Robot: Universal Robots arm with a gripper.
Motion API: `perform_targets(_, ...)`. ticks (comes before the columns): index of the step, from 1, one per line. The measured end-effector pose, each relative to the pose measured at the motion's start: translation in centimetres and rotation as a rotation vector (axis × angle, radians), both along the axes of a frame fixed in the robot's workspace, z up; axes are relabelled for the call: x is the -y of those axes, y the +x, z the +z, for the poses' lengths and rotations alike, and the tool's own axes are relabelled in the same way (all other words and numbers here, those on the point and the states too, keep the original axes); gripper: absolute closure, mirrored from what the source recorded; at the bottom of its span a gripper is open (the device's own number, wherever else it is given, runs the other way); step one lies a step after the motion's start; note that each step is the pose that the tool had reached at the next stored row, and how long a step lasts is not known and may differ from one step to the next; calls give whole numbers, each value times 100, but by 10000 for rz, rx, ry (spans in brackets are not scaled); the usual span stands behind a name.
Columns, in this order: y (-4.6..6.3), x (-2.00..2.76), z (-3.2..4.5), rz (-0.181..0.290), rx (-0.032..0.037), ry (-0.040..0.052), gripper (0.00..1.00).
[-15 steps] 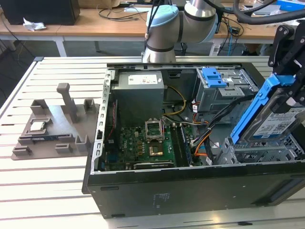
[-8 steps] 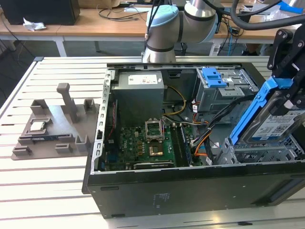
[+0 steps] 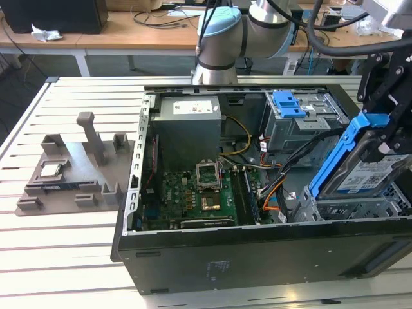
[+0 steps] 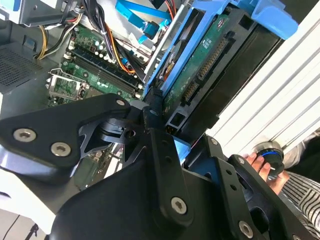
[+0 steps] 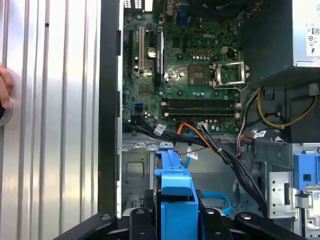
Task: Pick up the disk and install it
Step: 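Insert the disk into the insertion slot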
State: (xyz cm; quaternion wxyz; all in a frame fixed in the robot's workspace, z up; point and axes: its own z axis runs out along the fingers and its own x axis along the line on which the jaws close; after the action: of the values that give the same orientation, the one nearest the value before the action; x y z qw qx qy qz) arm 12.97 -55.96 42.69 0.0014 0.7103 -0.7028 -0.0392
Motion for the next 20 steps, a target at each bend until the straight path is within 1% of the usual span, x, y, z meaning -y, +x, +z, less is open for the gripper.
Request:
perform_targets(7, 0, 0, -153, 0, -12, -1, 64)
perform_targets(8, 0, 0, -193, 0, -14, 0, 64)
perform_targets(11, 0, 0, -260, -1, -16, -1, 64)
perform_targets(12, 0, 0, -294, 0, -16, -1, 64)
perform_targets(15, 0, 0, -349, -1, -17, 0, 64)
perform_targets(20, 0, 0, -351, 0, -16, -4, 62)
